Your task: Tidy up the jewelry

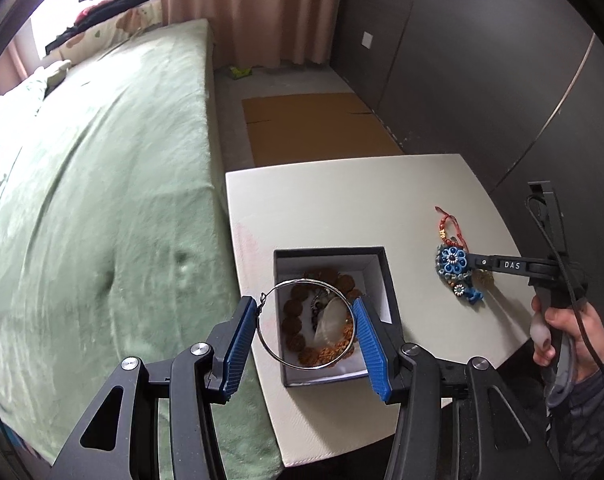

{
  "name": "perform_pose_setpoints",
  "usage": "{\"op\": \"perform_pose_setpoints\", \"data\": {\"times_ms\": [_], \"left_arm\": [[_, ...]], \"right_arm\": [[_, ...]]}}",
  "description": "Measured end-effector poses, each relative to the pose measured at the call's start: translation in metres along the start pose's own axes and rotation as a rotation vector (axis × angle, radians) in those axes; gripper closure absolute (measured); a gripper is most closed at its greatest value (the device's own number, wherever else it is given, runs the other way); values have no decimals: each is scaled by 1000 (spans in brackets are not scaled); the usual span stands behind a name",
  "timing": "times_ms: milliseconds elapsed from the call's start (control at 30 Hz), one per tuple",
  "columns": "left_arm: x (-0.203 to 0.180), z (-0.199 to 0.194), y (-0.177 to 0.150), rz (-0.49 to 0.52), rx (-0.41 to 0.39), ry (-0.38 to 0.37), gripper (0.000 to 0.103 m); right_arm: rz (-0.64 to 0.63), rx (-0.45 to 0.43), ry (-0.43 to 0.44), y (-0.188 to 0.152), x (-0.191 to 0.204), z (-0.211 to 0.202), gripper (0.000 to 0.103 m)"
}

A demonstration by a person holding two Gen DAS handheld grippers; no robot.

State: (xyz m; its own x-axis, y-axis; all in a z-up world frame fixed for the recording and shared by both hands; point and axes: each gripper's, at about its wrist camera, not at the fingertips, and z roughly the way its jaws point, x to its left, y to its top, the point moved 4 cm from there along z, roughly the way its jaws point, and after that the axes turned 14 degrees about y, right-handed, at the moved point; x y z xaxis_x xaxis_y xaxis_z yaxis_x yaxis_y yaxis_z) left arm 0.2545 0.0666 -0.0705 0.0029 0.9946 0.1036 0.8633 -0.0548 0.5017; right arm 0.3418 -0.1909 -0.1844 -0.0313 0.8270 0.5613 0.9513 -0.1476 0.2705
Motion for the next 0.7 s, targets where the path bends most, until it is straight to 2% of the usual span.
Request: {"op": "perform_pose_setpoints", "data": {"times_ms": [67,167,467,700], "left_arm": [[2,-1,-2,-10,-1,-2,52],[1,-4,-3,-21,-10,-15,52],[-9,5,-8,-22,-7,-59,52],[-17,17,-14,-27,15,-90,52]], "right_arm": [[-29,5,-30,1,5,-4,92],[-59,-17,-31,2,11,-17,92],[-124,-77,50,4,46,-63,92],[-134,-91,159,-3,72,-83,92]]}}
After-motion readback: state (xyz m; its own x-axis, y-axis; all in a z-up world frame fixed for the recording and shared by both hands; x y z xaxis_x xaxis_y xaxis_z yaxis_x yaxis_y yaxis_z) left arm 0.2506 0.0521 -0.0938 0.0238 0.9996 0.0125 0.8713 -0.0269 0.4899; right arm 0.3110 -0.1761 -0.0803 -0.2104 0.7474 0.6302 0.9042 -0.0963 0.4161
